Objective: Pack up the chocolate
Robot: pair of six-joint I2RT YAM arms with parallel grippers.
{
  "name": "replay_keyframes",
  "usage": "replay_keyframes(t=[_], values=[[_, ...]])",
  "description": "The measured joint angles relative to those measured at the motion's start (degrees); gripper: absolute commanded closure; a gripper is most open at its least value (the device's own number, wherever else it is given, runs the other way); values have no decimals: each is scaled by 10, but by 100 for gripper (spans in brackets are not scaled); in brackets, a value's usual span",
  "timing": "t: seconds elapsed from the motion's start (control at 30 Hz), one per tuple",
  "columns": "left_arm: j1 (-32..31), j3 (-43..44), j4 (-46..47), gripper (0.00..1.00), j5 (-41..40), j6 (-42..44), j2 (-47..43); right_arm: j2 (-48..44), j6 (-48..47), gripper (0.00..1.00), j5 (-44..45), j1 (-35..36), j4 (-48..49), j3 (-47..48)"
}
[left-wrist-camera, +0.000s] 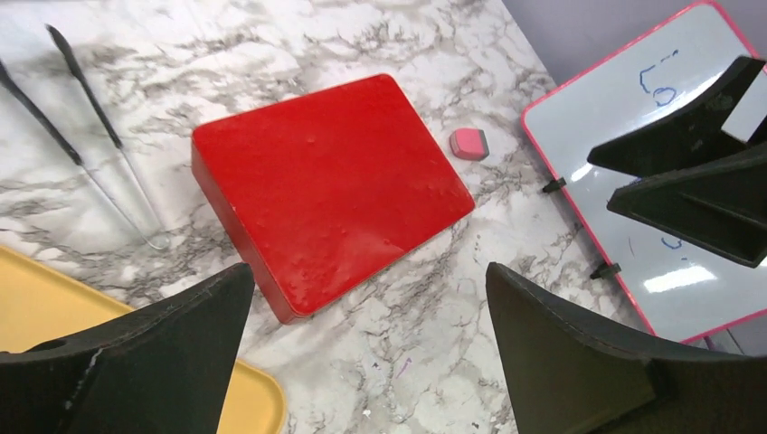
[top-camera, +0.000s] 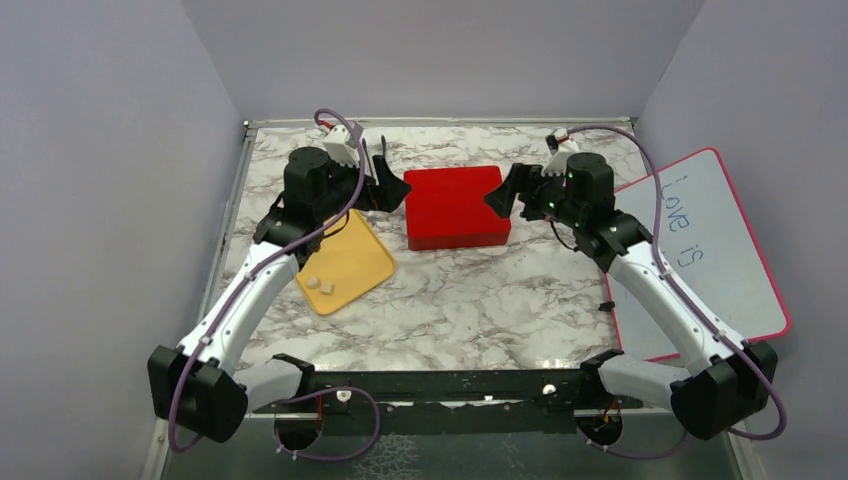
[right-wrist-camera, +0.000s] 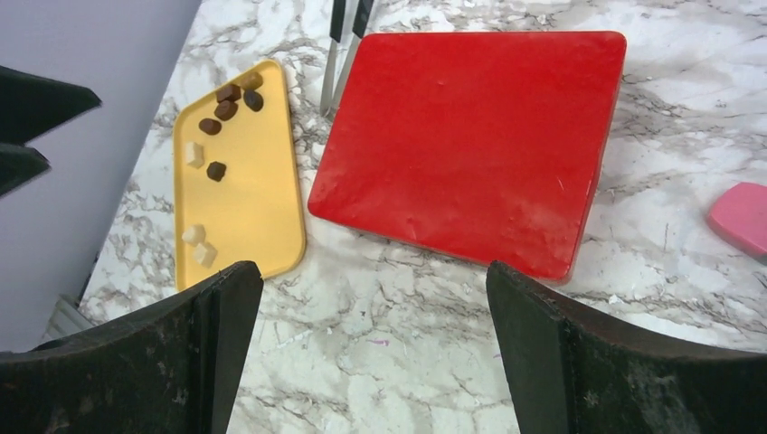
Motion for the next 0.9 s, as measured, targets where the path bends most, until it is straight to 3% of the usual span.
replay_keyframes(t=[0.3,0.57,0.9], values=[[0,-87,-4,1,-57,13,-171,-125,9,0,4,0,15,-110],[0,-139,-5,1,-71,12,-179,-168,10,0,11,0,14,-144],[0,-140,-2,1,-85,12,-175,-186,1,0,31,2,15,-144]])
